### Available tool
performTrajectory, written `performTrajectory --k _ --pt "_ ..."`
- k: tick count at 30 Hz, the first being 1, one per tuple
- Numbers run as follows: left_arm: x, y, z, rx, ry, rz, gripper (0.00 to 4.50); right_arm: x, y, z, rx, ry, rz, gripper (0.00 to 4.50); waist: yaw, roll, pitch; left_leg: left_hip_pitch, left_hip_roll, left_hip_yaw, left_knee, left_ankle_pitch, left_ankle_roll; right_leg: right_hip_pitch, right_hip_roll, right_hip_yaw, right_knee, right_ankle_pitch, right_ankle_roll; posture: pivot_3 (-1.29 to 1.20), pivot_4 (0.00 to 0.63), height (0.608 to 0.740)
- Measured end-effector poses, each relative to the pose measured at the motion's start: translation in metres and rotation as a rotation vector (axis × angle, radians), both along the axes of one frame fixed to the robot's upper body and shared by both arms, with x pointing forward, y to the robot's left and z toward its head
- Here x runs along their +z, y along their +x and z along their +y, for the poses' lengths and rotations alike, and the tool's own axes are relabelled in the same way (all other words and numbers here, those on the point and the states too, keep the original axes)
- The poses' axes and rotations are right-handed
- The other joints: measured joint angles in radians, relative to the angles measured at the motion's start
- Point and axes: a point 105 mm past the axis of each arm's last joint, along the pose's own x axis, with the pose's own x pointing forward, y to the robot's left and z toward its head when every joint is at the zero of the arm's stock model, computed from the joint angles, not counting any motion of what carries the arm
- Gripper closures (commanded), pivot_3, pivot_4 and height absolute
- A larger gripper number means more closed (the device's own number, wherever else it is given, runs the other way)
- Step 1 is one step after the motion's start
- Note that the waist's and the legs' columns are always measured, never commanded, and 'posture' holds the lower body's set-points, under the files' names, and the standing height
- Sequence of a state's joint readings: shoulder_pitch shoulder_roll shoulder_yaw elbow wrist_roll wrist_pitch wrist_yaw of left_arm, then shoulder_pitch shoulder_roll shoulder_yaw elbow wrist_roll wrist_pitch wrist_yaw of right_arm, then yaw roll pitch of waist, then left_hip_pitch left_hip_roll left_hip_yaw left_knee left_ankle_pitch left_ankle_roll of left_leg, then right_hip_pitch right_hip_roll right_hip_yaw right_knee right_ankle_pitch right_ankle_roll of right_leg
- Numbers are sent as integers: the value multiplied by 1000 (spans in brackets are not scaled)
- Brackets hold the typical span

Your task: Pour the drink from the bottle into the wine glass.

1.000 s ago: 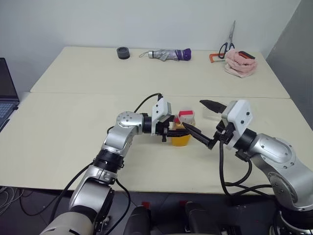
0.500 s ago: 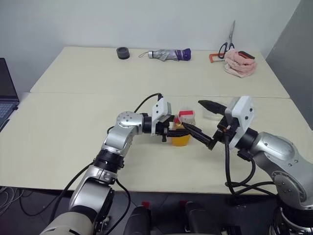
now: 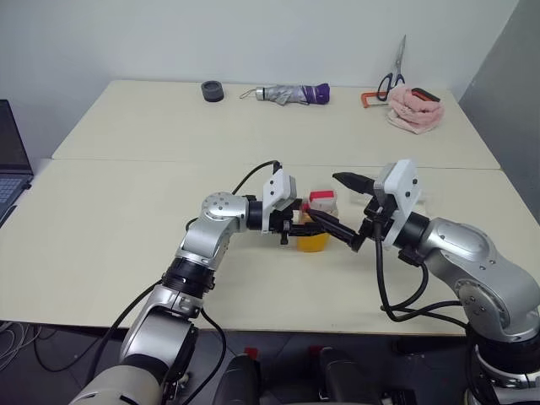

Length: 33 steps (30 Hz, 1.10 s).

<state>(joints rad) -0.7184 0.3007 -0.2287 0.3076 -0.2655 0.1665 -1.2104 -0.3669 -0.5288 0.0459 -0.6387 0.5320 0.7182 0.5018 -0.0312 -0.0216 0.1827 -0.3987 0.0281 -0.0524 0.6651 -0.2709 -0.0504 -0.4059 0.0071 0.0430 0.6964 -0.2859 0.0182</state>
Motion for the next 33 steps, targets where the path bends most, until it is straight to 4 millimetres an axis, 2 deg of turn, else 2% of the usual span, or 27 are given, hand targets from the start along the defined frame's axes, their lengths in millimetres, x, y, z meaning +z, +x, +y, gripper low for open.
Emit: performTrajectory --k 3,9,22,28,33 --pt "0 0 0 1 0 1 2609 -2 1 1 4 1 6 586 0 0 0 0 0 0 0 0 0 0 0 0 0 0 0 0 150 740" --pt "-2 0 0 2 0 5 2609 -2 1 3 11 6 8 2590 0 0 0 0 0 0 0 0 0 0 0 0 0 0 0 0 150 740" --pt "-1 0 1 7 -1 4 2609 -2 2 4 18 1 -3 2658 0 0 0 0 0 0 0 0 0 0 0 0 0 0 0 0 150 740" --pt "-1 2 2 20 -1 4 2612 1 2 6 10 -54 -107 2663 0 0 0 0 0 0 0 0 0 0 0 0 0 0 0 0 150 740" --pt "-2 0 1 10 -2 5 2613 10 2 5 15 47 -96 2768 0 0 0 0 0 0 0 0 0 0 0 0 0 0 0 0 150 740"
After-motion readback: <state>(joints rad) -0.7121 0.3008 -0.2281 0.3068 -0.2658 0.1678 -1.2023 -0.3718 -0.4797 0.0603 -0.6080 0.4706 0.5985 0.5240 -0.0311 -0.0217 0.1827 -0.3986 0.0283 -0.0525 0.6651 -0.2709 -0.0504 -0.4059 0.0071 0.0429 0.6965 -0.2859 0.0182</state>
